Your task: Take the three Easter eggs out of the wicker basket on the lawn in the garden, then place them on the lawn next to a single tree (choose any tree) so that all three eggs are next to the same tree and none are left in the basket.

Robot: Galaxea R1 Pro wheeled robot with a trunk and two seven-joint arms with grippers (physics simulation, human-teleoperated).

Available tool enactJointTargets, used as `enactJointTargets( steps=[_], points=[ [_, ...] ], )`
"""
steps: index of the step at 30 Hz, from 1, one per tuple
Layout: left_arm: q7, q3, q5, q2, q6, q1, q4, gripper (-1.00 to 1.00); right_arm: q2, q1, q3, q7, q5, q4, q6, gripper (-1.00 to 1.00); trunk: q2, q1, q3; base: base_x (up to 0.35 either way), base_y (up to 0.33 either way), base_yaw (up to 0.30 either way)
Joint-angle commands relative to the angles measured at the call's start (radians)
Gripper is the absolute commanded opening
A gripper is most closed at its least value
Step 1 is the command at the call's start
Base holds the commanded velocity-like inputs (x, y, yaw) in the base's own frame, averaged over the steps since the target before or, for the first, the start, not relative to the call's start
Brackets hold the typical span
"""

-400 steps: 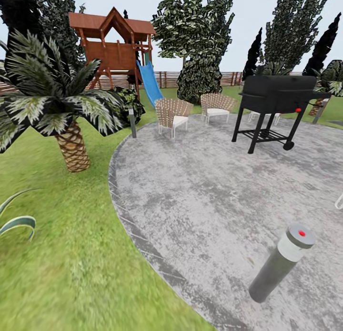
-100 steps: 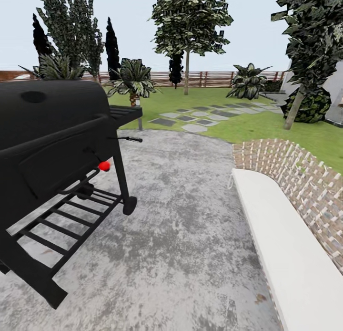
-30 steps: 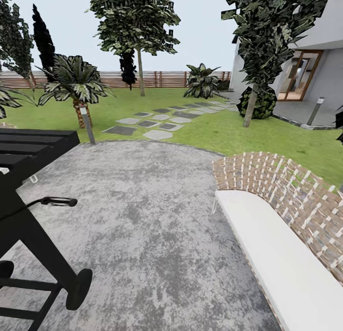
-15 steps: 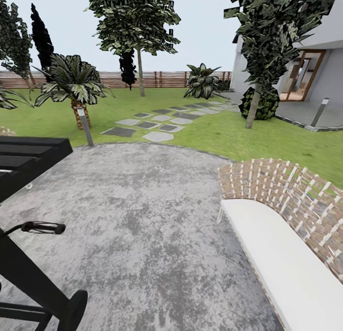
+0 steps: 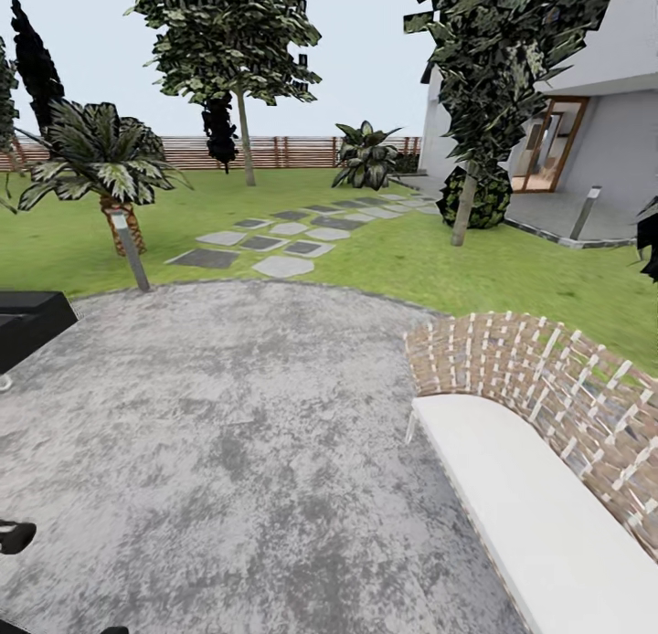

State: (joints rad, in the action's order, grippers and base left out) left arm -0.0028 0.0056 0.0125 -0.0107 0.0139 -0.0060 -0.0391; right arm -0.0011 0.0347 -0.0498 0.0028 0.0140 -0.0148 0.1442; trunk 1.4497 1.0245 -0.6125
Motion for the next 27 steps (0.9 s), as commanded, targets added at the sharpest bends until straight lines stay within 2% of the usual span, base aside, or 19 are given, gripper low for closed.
enactJointTargets(
  steps=[1, 27],
  points=[
    [0.0, 0.0, 0.001, 0.0, 0.001, 0.0, -0.001, 1.0, 0.0, 0.001, -0.004, 0.0, 0.001, 0.001, 0.003, 1.0, 0.0, 0.001, -0.001, 0.337, 0.0, -0.02],
    [-0.001, 0.0, 0.001, 0.0, 0.001, 0.0, -0.001, 1.0, 0.001, 0.001, -0.005, 0.0, 0.001, 0.001, 0.003, 1.0, 0.0, 0.001, -0.001, 0.337, 0.0, -0.001]
  ],
)
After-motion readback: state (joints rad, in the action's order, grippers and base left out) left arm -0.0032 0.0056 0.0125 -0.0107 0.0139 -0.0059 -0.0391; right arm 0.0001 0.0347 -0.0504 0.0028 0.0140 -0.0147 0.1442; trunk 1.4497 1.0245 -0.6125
